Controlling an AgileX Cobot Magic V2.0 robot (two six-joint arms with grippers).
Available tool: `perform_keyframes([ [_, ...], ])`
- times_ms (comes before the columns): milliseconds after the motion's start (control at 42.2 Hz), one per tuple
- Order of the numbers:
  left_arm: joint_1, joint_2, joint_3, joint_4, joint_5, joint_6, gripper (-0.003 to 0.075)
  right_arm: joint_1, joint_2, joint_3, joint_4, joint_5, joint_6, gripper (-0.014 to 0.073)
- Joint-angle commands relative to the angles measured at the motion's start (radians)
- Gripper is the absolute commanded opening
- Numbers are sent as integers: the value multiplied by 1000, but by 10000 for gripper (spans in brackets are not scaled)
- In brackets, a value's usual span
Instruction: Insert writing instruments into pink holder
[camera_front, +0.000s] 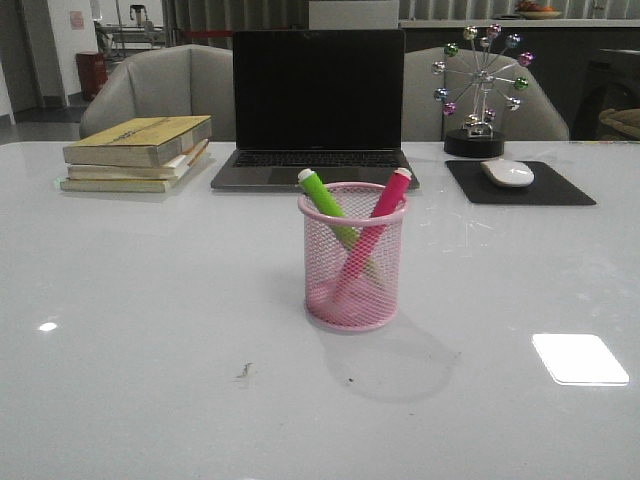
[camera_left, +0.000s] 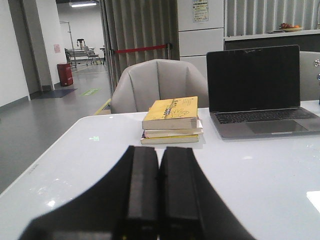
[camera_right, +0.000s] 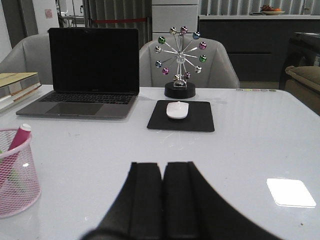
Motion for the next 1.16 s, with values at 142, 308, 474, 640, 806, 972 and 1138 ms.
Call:
perform_keyframes([
  [142, 1, -20, 3, -10, -92, -7, 91, -47, -20, -4, -18, -96, -5, 66],
  [308, 1, -20, 3, -10, -92, -7, 91, -51, -21, -4, -18, -96, -5, 66],
  [474, 1, -20, 3, -10, -92, -7, 91, -35, -21, -4, -18, -103, 3, 66],
  [640, 1, -20, 3, -10, -92, -7, 91, -36, -21, -4, -18, -102, 6, 66],
  [806, 1, -20, 3, -10, -92, -7, 91, -36, -21, -4, -18, -91, 6, 66],
  [972, 1, -20, 3, -10, -92, -7, 91, -36, -21, -4, -18, -91, 6, 66],
  [1138, 1, -20, 3, -10, -92, -7, 91, -36, -21, -4, -18, -91, 6, 66],
])
